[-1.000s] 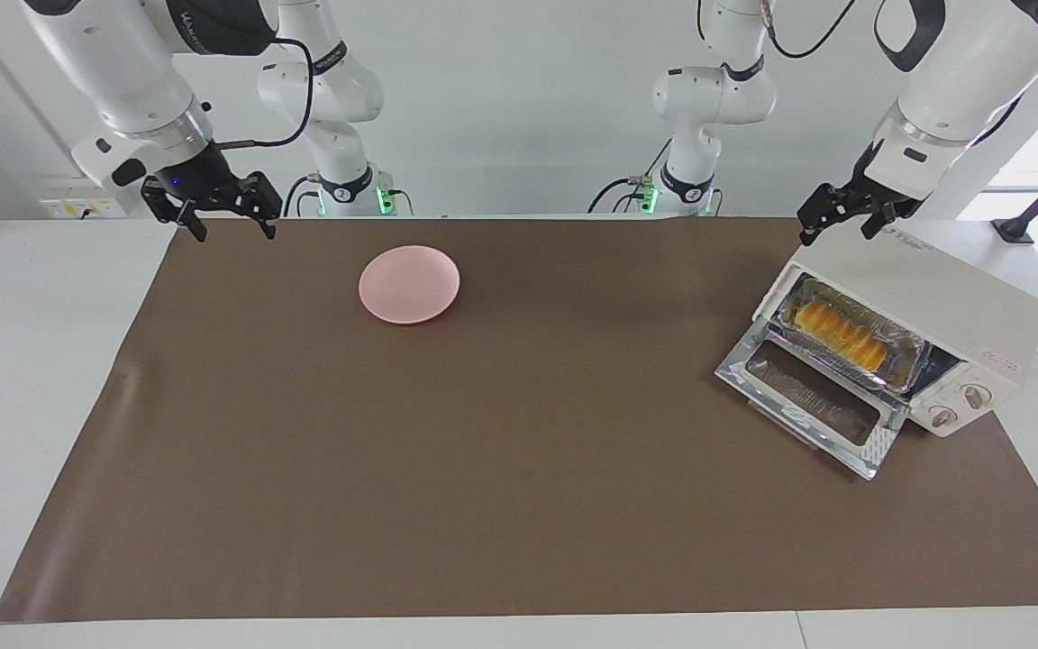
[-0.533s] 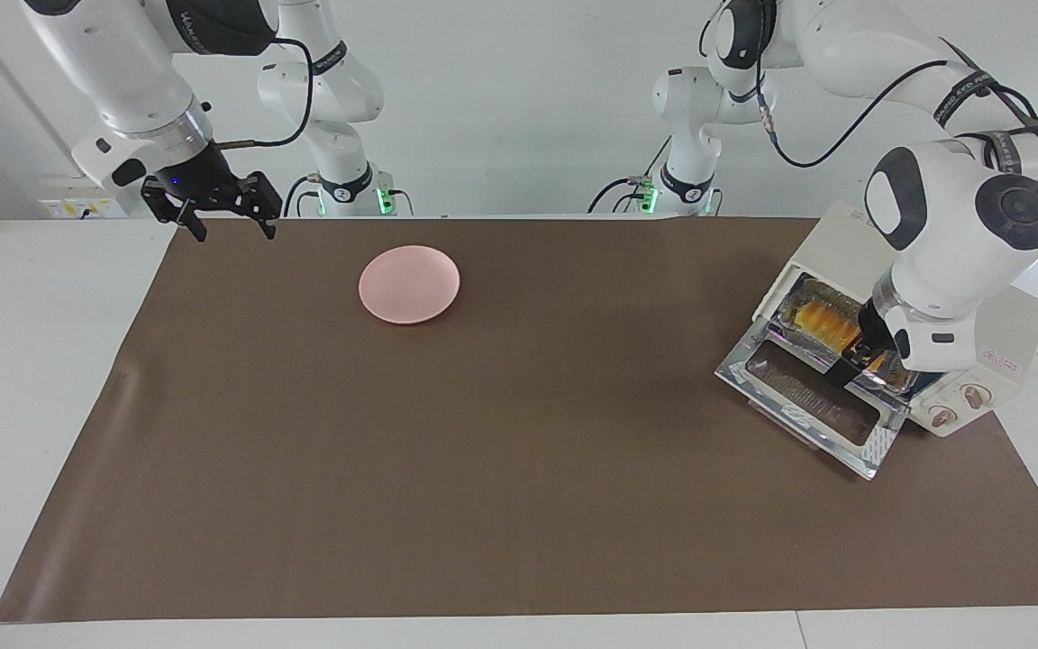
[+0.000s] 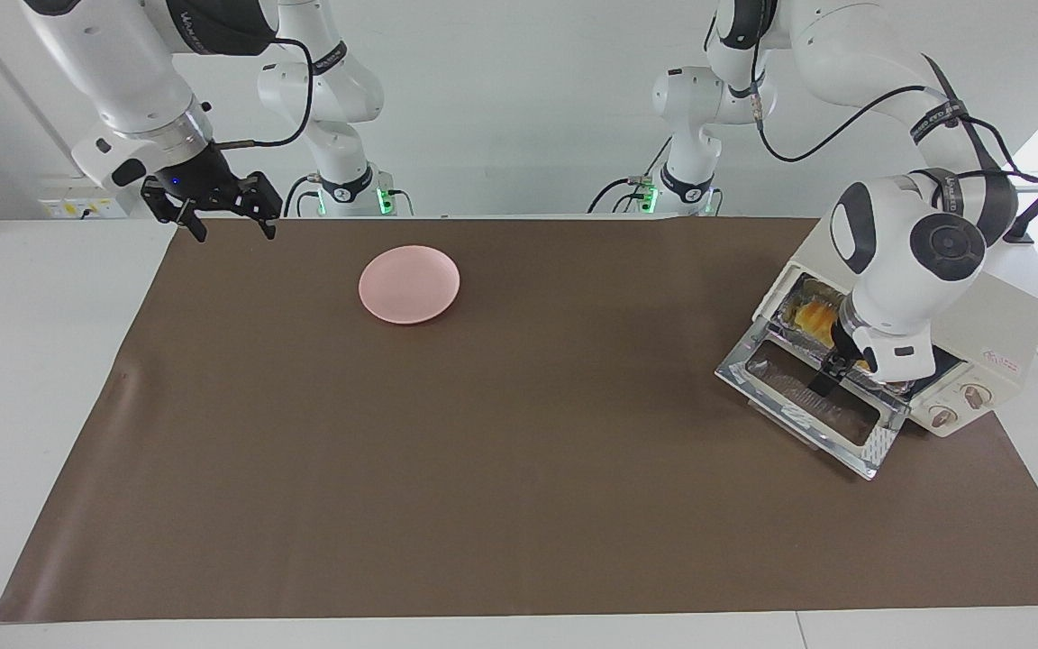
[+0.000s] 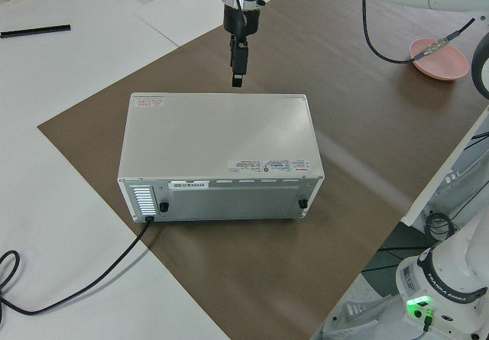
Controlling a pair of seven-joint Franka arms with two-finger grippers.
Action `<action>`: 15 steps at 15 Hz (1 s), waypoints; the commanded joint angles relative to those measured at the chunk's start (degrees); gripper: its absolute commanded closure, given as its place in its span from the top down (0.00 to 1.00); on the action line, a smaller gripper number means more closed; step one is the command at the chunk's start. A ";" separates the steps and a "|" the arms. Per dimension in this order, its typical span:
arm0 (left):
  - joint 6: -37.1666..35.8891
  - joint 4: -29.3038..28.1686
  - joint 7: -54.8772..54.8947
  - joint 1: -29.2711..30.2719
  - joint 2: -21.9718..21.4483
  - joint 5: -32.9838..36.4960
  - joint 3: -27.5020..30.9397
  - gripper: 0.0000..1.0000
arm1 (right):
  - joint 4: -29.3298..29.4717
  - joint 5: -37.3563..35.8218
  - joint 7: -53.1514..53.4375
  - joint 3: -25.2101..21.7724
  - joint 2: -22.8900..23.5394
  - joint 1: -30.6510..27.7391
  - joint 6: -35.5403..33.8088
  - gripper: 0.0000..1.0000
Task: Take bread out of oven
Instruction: 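Grasp the foil tray's edge inside the oven with the left gripper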
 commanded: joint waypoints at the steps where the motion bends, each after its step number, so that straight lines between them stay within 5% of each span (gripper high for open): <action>1: 3.90 -7.24 -1.89 -0.51 -3.57 1.77 0.34 1.00 | -1.21 -0.62 -1.24 0.49 -1.26 -0.85 -0.29 1.00; 11: 11.55 -15.16 -2.06 0.81 -5.77 1.77 0.34 0.96 | -1.21 -0.62 -1.24 0.49 -1.26 -0.85 -0.29 1.00; 12: 11.73 -15.17 -1.98 0.81 -5.77 1.77 0.43 0.81 | -1.21 -0.70 -1.24 0.49 -1.26 -0.85 -0.29 1.00; 15: 11.64 -15.17 -1.54 1.16 -5.77 1.77 0.34 0.09 | -1.21 -0.62 -1.24 0.49 -1.26 -0.85 -0.29 1.00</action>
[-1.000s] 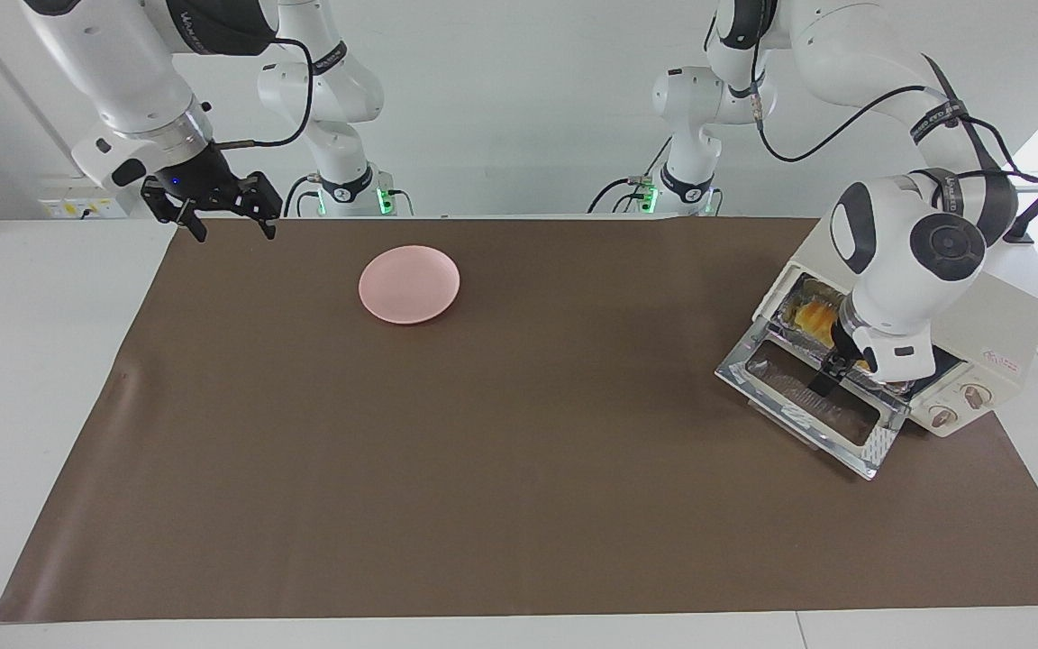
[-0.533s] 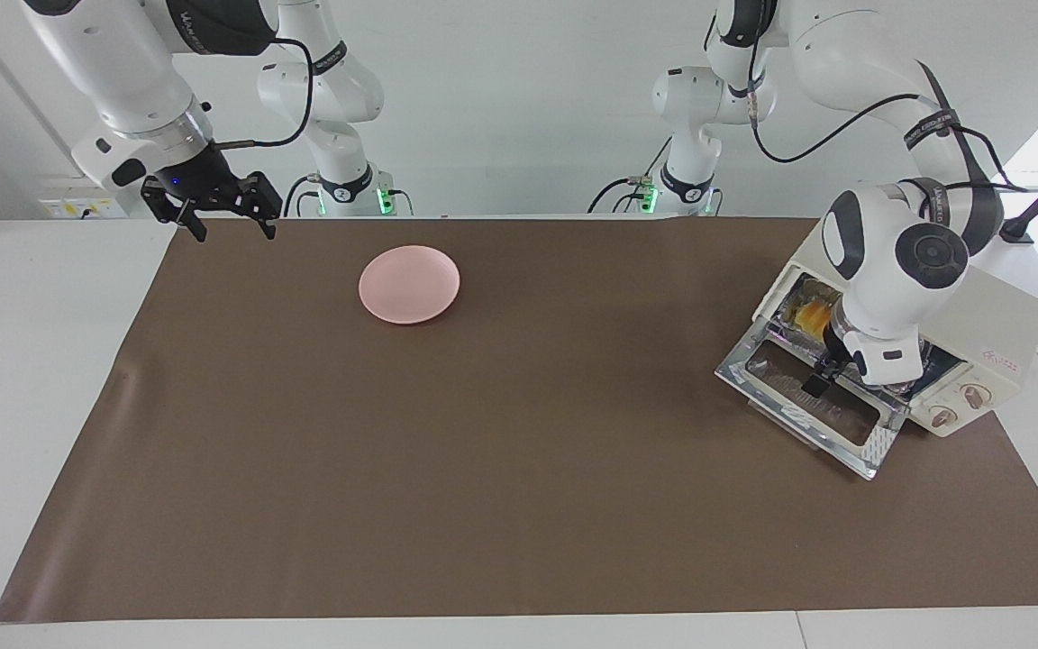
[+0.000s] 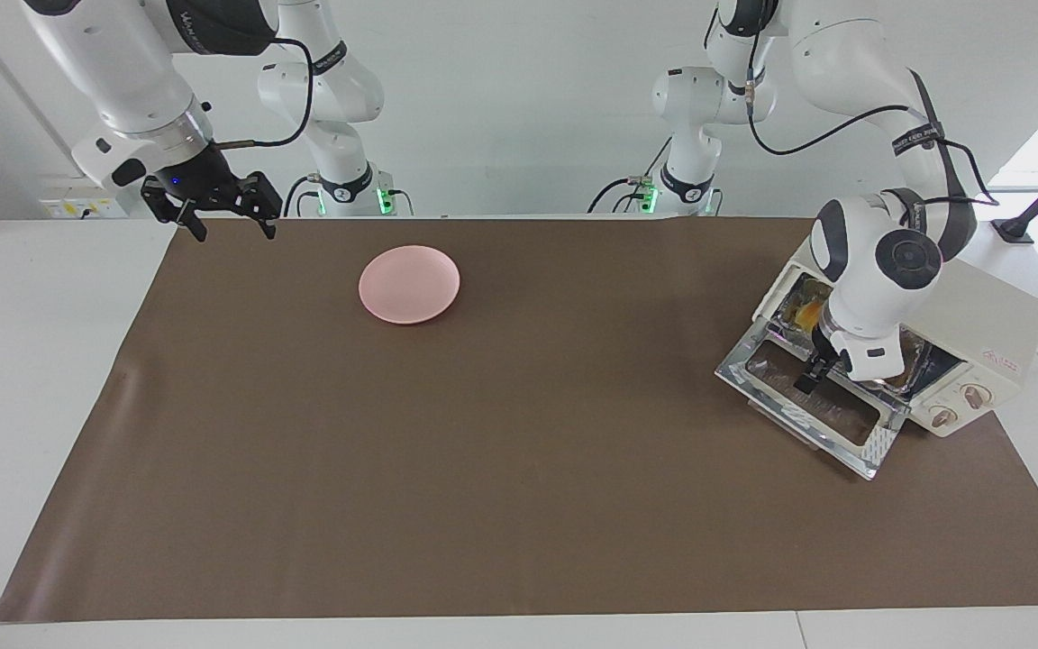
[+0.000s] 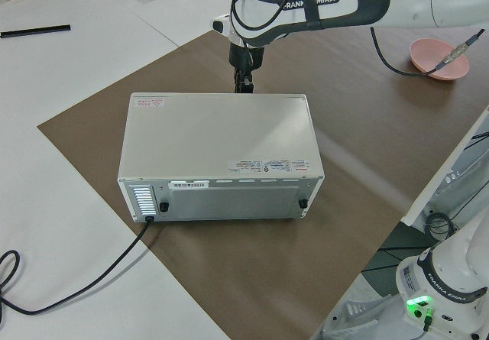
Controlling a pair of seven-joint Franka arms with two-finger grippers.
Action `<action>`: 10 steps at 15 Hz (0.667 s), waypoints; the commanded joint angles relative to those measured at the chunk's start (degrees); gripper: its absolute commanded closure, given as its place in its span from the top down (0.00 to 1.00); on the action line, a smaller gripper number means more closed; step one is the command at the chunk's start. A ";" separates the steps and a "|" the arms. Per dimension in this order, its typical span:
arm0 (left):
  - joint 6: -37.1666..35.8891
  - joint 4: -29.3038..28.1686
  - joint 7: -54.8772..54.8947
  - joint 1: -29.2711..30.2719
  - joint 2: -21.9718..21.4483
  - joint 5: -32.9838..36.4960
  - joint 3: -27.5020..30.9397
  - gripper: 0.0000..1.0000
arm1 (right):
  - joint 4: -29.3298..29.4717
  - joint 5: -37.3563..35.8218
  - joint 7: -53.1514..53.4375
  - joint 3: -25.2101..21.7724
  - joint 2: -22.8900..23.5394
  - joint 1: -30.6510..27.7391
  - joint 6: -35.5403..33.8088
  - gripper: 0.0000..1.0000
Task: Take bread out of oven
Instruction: 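Grasp the foil tray's edge inside the oven with the left gripper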
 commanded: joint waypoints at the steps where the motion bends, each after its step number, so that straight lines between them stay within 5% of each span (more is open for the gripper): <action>1: 1.50 -2.84 -0.26 0.71 -2.36 1.45 -0.28 0.00 | -1.21 -0.70 -1.24 0.49 -1.26 -0.85 -0.29 1.00; 6: 0.79 -1.35 5.09 0.45 -1.93 1.62 -0.45 0.00 | -1.21 -0.62 -1.24 0.49 -1.26 -0.85 -0.29 1.00; 10: -0.35 7.86 10.80 -3.93 1.50 1.10 -0.90 0.00 | -1.21 -0.62 -1.24 0.58 -1.26 -0.85 -0.29 1.00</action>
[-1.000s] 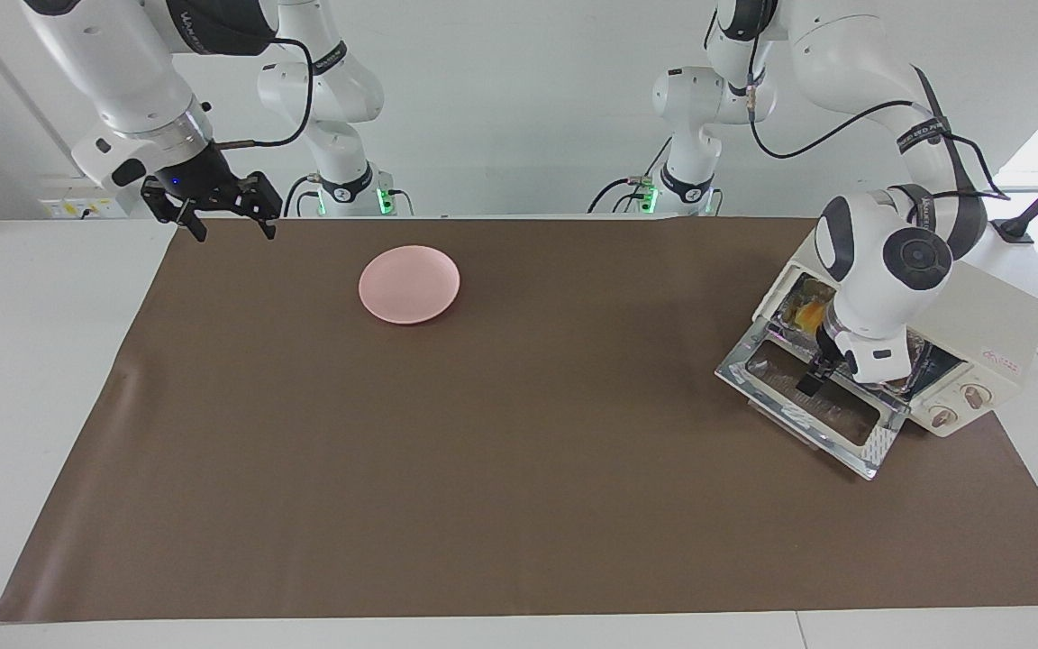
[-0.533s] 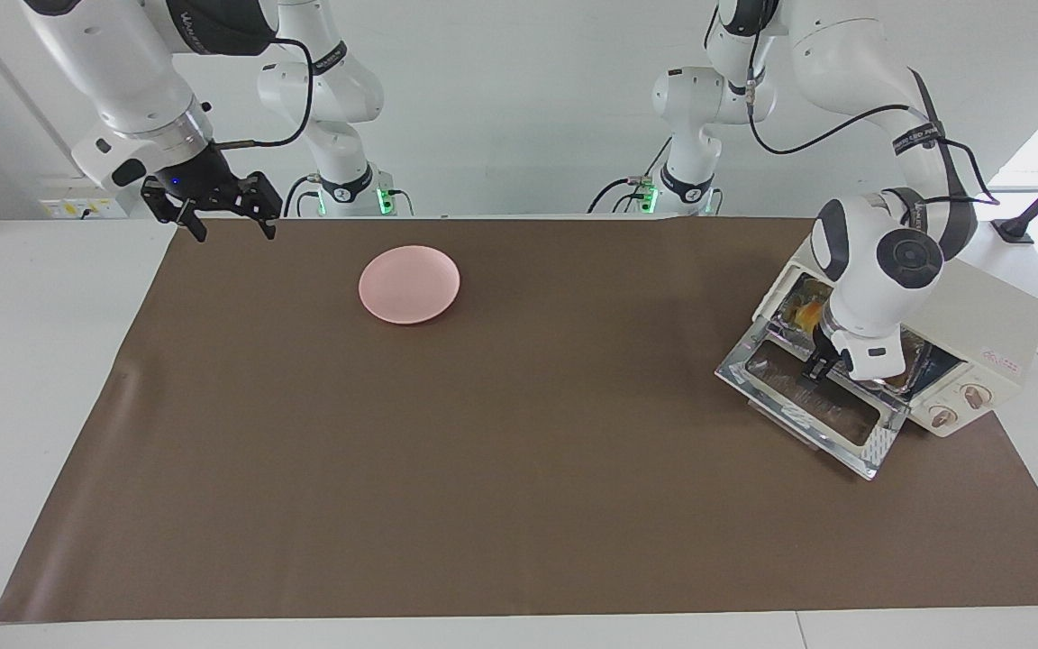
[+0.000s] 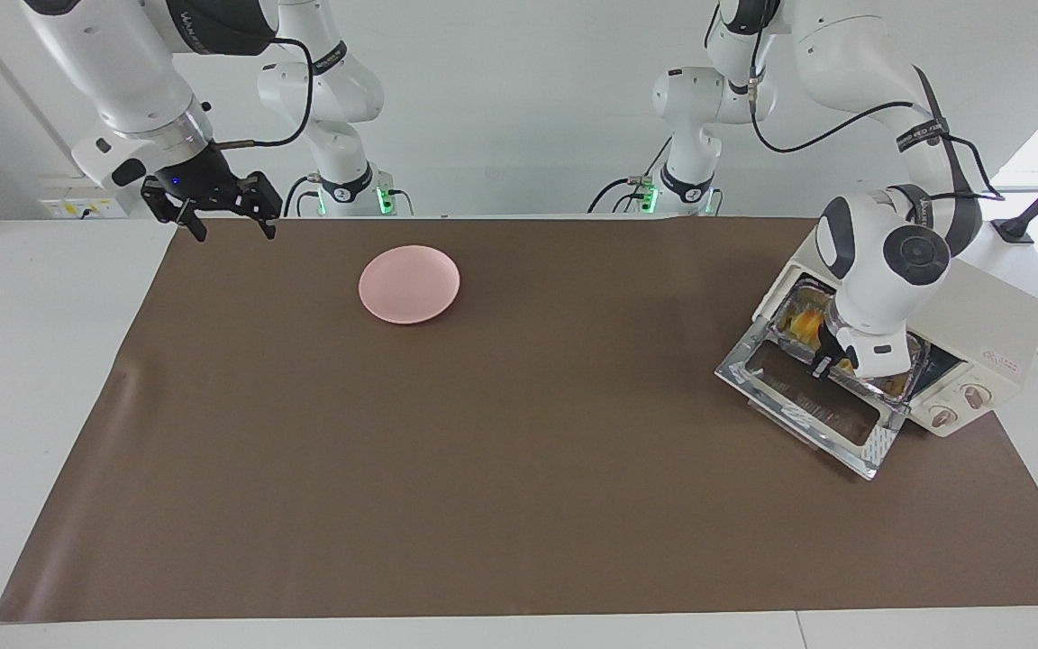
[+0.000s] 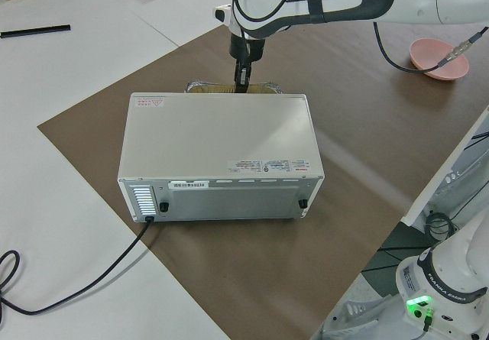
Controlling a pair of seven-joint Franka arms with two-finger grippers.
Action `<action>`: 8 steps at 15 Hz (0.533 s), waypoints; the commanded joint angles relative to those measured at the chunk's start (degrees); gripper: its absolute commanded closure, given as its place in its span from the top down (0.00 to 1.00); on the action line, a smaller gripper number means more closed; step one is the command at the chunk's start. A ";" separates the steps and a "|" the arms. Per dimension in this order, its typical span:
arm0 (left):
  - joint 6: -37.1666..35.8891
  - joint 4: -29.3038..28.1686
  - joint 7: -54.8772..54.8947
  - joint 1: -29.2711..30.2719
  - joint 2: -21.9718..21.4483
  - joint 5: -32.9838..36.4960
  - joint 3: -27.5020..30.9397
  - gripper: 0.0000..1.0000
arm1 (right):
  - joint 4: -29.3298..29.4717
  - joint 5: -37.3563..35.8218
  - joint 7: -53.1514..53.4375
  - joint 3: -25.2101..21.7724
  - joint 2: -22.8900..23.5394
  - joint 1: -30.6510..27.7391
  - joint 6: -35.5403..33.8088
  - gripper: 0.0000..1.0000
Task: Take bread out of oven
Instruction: 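Grasp the foil tray's edge inside the oven with the left gripper, then pull the foil tray out of the oven and set it on the table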
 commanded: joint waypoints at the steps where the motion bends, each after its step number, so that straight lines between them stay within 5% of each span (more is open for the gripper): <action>1: -1.07 6.91 3.43 -4.72 2.68 0.86 0.28 0.00 | -1.21 -0.62 -1.24 0.49 -1.26 -0.85 -0.29 1.00; 5: -3.09 13.95 3.61 -9.12 6.55 -6.85 -2.34 0.00 | -1.21 -0.70 -1.24 0.49 -1.26 -0.85 -0.29 1.00; 8: -2.13 14.57 3.34 -19.28 10.85 -7.66 -3.94 0.00 | -1.21 -0.62 -1.24 0.49 -1.26 -0.85 -0.29 1.00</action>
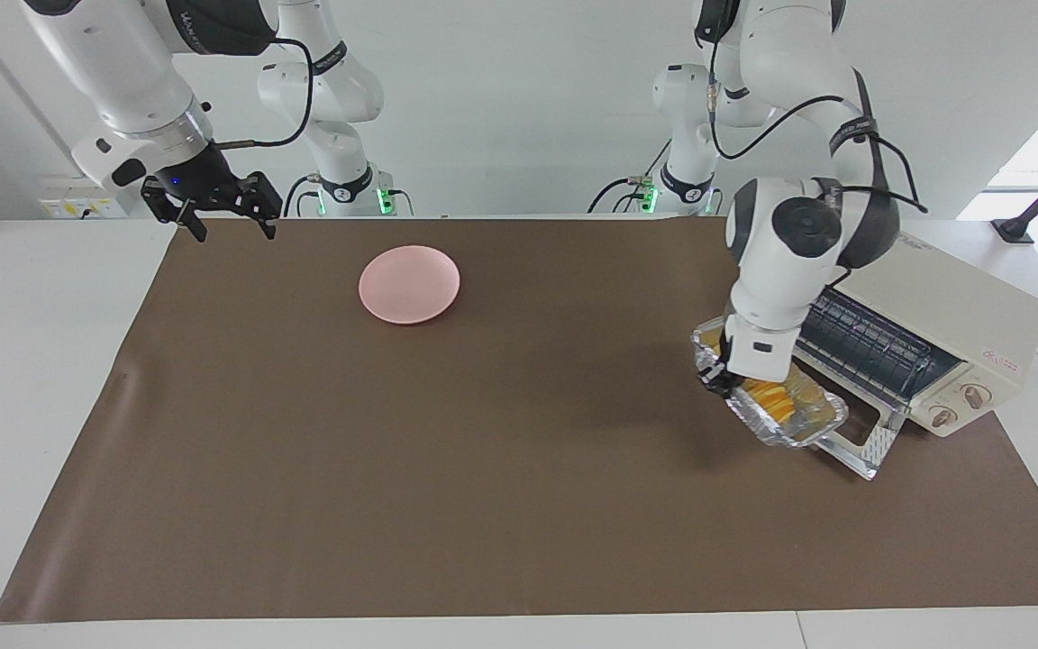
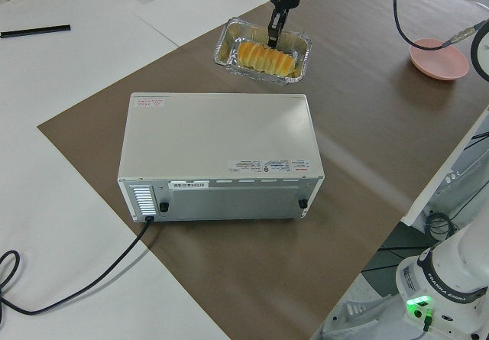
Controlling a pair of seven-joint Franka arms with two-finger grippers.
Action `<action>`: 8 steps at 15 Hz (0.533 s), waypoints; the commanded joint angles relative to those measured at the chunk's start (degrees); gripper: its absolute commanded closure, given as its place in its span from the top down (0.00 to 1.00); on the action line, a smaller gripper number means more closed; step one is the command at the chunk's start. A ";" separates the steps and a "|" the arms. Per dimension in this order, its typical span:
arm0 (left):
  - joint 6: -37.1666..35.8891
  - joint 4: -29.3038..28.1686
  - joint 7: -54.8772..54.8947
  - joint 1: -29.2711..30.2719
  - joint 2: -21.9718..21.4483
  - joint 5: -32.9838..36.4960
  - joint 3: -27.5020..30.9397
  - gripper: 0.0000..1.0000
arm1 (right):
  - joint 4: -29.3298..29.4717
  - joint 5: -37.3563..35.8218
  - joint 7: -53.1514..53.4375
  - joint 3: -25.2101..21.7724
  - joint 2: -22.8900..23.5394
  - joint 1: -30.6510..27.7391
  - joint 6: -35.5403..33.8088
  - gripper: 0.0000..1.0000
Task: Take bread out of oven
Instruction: 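Pull the foil tray out of the oven and set it on the table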
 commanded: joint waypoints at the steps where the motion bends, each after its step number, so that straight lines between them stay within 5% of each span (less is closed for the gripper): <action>1: -0.62 3.16 0.41 -8.97 4.93 -1.18 0.59 0.00 | -1.21 -0.62 -1.24 0.49 -1.26 -0.85 -0.29 1.00; 8: 5.71 2.90 0.59 -17.78 6.77 -2.23 0.24 0.00 | -1.21 -0.70 -1.24 0.49 -1.26 -0.85 -0.29 1.00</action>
